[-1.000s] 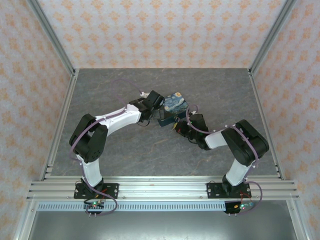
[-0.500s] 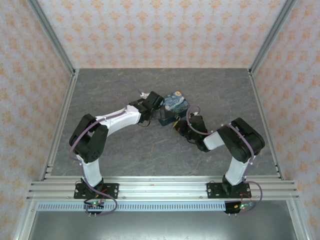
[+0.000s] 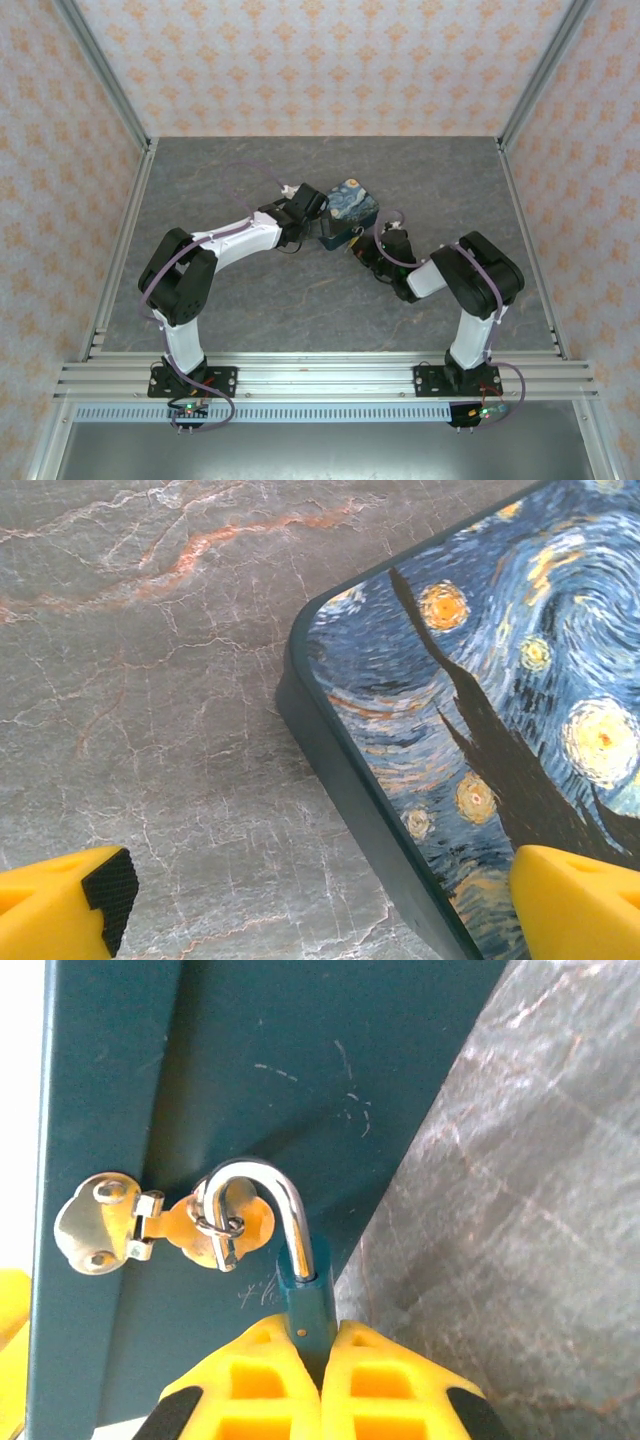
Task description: Unlock a padlock with a key
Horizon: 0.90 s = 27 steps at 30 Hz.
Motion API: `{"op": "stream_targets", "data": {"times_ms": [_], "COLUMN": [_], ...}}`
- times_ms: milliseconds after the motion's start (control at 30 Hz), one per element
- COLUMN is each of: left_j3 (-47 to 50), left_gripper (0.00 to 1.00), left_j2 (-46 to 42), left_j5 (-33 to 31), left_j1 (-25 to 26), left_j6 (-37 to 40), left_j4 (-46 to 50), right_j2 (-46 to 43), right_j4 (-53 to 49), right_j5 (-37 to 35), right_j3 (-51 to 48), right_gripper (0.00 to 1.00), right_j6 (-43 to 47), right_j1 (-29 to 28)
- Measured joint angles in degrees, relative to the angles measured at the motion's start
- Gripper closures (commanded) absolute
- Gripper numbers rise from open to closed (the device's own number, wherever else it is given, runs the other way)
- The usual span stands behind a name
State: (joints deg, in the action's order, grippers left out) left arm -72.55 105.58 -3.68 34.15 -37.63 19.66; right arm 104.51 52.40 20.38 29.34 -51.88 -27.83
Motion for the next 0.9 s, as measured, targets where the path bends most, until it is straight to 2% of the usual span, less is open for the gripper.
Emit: {"op": "stream_targets", "data": {"times_ms": [600,900], "left_j3": [0.35,0.02], "left_gripper": [0.08,0.06], "left_j2": [0.07,0.13], "left_j5": [1.29,1.31], "left_j1": [-0.02,-0.02], "left_j6": [0.17,0.24], "left_j4": [-0.92,-0.57], "right_j2": [1.44,0.63], "right_j4": [-2.03,-2.75], "right_j5": [1.46,2.62], "right_j3": [4.31,1.9], "right_gripper": [1.0,1.0], "right_j6": [-0.04,0.52], "right_j1": [3.74,7.43]}}
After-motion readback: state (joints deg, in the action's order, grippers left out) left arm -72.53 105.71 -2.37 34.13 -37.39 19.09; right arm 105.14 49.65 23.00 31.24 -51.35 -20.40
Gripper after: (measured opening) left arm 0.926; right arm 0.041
